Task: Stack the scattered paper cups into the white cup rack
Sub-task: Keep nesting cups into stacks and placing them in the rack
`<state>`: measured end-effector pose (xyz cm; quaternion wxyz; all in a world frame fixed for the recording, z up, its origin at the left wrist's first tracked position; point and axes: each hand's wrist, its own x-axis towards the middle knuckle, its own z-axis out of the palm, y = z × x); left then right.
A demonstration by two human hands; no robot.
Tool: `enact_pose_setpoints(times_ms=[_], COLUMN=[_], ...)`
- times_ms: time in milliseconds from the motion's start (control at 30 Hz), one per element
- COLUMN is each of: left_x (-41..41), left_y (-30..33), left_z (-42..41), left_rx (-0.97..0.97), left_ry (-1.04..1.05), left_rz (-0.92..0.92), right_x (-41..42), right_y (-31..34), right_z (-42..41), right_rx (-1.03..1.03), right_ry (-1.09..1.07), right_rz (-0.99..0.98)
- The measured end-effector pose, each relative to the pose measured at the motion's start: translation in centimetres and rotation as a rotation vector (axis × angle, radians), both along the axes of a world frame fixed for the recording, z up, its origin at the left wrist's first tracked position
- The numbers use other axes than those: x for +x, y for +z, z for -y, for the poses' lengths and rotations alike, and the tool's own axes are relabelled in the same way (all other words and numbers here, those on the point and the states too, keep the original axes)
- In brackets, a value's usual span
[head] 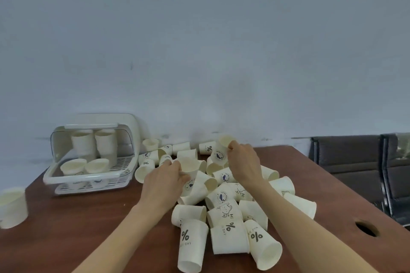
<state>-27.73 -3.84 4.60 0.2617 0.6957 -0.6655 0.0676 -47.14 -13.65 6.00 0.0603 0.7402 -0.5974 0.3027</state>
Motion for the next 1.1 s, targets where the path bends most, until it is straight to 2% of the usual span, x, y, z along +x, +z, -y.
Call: enact_pose_setpoints(times_ms=[400,867,1100], left_x=[7.9,15.5,17.7], left_y=[-0.3,-1.6,-2.7], left_z=[-3.5,-7.5,-8.8], left_rx=[0.069,0.039,0.072], left_ry=[0.174,0.314,0.368], left_rz=[0.021,-0.083,-0.06], right_x=[9.5,18.9,22.0], right_y=[-0.6,-2.3,-3.2], right_z=[-3.2,-5.5,-5.8], right_rx=[-0.043,-0.08,-0.036], right_ry=[0.191,0.402,0.433], right_rz=[-0.152,-0.16,-0.162])
